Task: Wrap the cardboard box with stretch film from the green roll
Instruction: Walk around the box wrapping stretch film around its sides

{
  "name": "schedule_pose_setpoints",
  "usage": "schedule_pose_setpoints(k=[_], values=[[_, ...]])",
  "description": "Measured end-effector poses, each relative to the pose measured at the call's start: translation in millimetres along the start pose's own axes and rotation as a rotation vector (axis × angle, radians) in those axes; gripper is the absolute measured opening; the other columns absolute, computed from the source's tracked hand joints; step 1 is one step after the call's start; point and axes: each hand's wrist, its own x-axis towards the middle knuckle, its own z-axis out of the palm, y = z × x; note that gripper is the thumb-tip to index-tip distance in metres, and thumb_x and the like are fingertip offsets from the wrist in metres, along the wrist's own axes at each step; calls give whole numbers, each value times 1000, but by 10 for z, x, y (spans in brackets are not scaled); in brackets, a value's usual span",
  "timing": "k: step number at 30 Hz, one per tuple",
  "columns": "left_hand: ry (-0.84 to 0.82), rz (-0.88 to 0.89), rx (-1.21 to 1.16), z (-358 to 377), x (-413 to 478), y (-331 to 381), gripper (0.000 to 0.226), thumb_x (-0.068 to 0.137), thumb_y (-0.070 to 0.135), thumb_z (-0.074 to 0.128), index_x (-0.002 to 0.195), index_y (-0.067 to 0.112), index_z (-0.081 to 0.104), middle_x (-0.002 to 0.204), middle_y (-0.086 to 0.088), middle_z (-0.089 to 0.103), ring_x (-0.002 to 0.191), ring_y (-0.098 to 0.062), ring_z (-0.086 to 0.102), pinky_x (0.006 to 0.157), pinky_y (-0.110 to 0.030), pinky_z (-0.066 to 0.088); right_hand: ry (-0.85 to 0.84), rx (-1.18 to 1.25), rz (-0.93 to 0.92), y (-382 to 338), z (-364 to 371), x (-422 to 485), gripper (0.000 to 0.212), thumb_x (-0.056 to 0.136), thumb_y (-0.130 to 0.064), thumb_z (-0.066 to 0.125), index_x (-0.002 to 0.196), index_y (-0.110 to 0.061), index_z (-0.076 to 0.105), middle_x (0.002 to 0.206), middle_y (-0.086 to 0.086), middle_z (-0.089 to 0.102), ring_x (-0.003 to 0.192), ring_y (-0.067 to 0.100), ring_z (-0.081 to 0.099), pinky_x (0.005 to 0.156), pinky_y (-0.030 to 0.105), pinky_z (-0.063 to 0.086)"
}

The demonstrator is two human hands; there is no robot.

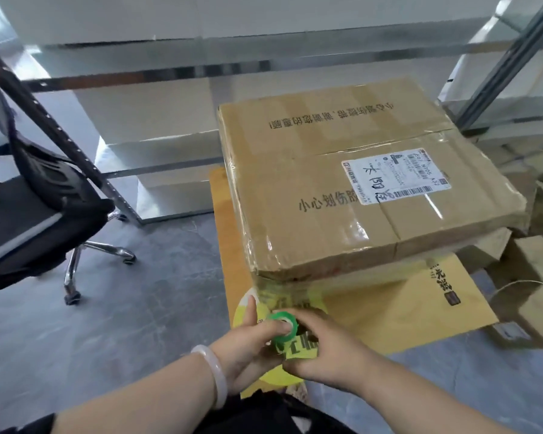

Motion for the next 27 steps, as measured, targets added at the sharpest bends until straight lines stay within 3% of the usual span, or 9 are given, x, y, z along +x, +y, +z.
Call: schedule_pose_setpoints(k=[2,5,7,9,13,17,20,23,27], values=[[6,1,-1,52,15,-33,129,51,12,82,154,52,15,144,-12,56,109,-31,65,95,-45,50,13,-12,-9,28,-37,-29,59,74,-37,74,122,-52,44,124,-21,47,113,-3,48,95,15,41],[-19,15,-8,137,58,-65,128,55,8,80,155,50,11,134,-14,61,98,-31,70,77,-38,56,58,46,51,95,-11,-32,52,71,-33,76,106,-52,43,120,-18,54,109,1,56,94,23,47],[-24,25,-57,171,82,-89,126,61,7,78,154,53,7,134,-15,62,105,-32,68,71,-37,58,118,52,60,144,8,-38,51,69,-32,76,104,-49,44,111,-16,61,103,2,61,92,28,50],[-8,36,-104,177,73,-122,125,63,8,80,152,57,8,140,-13,59,116,-32,64,76,-39,58,150,41,46,161,35,-62,53,69,-29,78,106,-49,45,110,-17,61,103,-2,59,92,23,49],[40,70,-163,234,75,-154,112,85,2,69,149,62,-1,134,-8,64,117,-32,65,86,-43,55,190,-70,-29,187,-43,-92,54,69,-37,76,109,-57,46,121,-16,55,110,-4,52,94,11,40],[108,145,-196,377,126,-186,140,52,10,82,148,63,-5,128,-8,68,116,-31,66,106,-49,48,177,-142,-56,197,-225,-33,43,69,-38,74,108,-40,57,107,-15,64,101,2,59,89,23,48],[148,196,-243,568,153,-239,141,45,16,84,144,69,-1,126,-10,70,106,-33,68,106,-52,48,108,-165,-136,244,-391,8,37,67,-36,73,100,-36,55,96,-13,68,92,2,63,83,30,51],[261,287,-316,856,219,-333,122,64,13,83,146,67,10,126,-5,71,106,-28,68,91,-42,53,27,-278,-211,318,-605,14,53,70,-43,71,118,-36,50,110,-12,64,101,7,61,88,30,50],[446,342,-449,1283,313,-472,98,90,15,69,152,58,6,120,4,68,106,-24,66,81,-36,51,-185,-444,-309,389,-899,-64,74,80,-39,67,143,-38,28,137,-2,47,126,16,46,99,20,37]])
